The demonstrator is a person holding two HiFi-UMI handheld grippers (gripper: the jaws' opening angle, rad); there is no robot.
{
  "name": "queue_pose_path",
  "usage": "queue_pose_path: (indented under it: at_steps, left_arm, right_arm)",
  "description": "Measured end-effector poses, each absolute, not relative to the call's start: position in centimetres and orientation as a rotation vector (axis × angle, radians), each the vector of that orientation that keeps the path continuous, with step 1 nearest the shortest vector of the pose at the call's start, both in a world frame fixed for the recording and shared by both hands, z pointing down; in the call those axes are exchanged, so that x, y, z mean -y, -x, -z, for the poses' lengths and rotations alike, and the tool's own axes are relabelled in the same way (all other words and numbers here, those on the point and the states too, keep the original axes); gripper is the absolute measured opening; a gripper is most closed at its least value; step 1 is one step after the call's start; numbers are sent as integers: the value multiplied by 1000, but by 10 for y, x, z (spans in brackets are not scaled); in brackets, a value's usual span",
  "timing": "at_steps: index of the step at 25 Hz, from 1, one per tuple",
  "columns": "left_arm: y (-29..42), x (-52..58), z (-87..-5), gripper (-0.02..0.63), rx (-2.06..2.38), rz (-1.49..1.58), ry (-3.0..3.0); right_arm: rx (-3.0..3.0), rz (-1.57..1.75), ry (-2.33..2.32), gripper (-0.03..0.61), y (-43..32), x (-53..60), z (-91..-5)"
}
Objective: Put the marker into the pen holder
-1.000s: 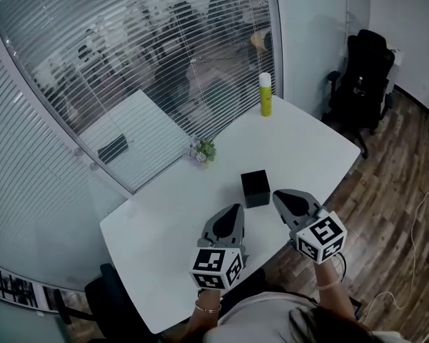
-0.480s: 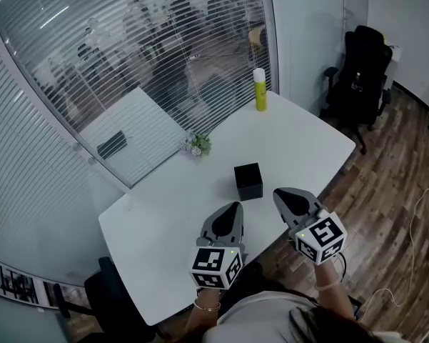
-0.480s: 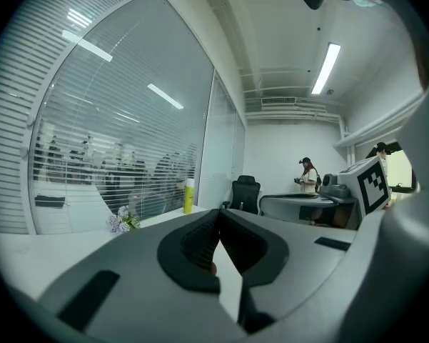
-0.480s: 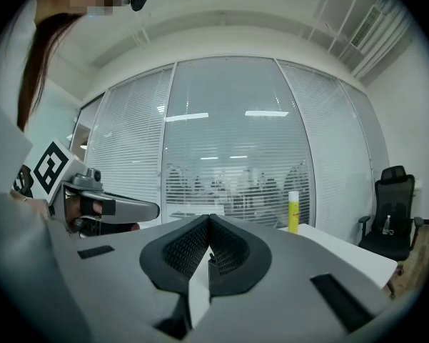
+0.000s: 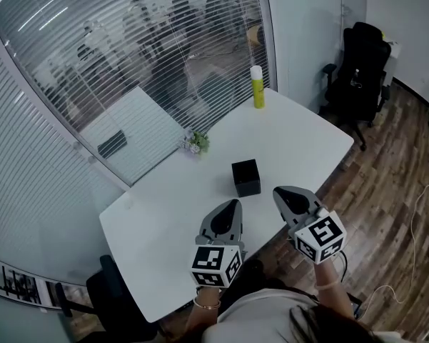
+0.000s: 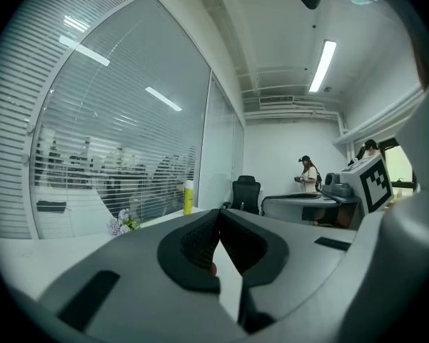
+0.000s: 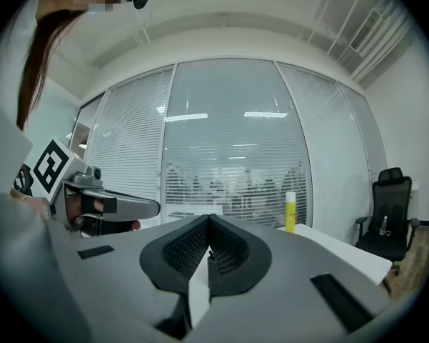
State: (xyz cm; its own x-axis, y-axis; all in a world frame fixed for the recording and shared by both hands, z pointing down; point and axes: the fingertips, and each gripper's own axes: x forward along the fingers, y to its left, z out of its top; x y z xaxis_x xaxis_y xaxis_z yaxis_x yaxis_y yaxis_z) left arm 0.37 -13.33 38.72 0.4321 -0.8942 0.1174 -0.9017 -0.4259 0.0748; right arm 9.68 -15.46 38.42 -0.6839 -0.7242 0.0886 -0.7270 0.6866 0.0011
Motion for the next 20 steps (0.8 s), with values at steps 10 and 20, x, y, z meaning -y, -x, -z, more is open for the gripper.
queue_pose_path:
  at_steps: [10, 20]
  left_arm:
    - [-1, 142, -381, 19, 1597, -73, -2559]
    - [5, 153, -386, 18, 1574, -68, -2557]
  right_arm:
    - [2800, -58, -1240, 28, -99, 158, -382]
    - [2727, -82, -1283, 28, -96, 171, -391]
